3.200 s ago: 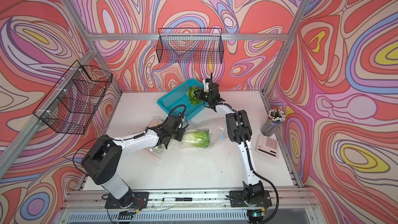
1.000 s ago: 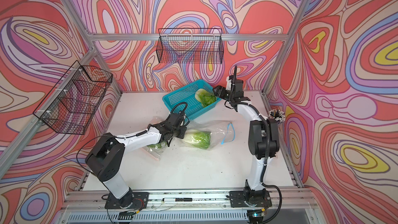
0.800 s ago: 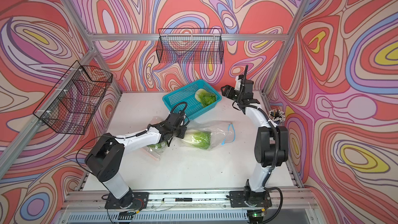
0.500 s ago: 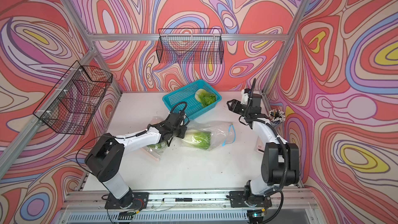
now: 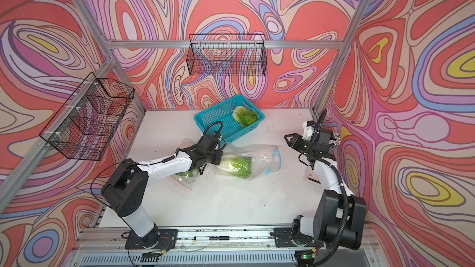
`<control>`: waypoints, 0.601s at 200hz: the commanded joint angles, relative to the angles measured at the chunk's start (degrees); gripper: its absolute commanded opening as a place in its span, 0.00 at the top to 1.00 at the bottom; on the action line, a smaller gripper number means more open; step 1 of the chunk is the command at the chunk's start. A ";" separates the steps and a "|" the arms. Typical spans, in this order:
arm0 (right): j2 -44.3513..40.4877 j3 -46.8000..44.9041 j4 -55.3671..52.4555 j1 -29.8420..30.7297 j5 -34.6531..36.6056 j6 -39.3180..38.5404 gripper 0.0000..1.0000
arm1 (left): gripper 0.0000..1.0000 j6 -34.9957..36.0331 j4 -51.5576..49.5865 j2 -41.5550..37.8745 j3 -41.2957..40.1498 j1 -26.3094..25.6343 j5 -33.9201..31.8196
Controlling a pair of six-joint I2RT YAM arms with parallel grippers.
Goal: Open the zip-top bag and take out the chinese cabbages
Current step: Place the Chinese cabbage in the basket.
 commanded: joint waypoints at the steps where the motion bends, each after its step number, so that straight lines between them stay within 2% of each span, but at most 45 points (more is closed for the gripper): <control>1: -2.34 -2.17 -6.47 -0.60 -2.42 -3.36 0.56 | 1.00 -0.91 0.86 -1.36 -0.90 0.12 0.16; 67: -6.50 -9.79 -6.59 -0.59 -6.17 -0.55 0.59 | 1.00 -1.03 1.44 -1.24 -0.91 0.12 1.12; 120: -5.51 -13.77 -3.25 -0.51 -11.52 1.20 0.64 | 1.00 -1.41 1.66 -0.83 -0.72 0.12 1.74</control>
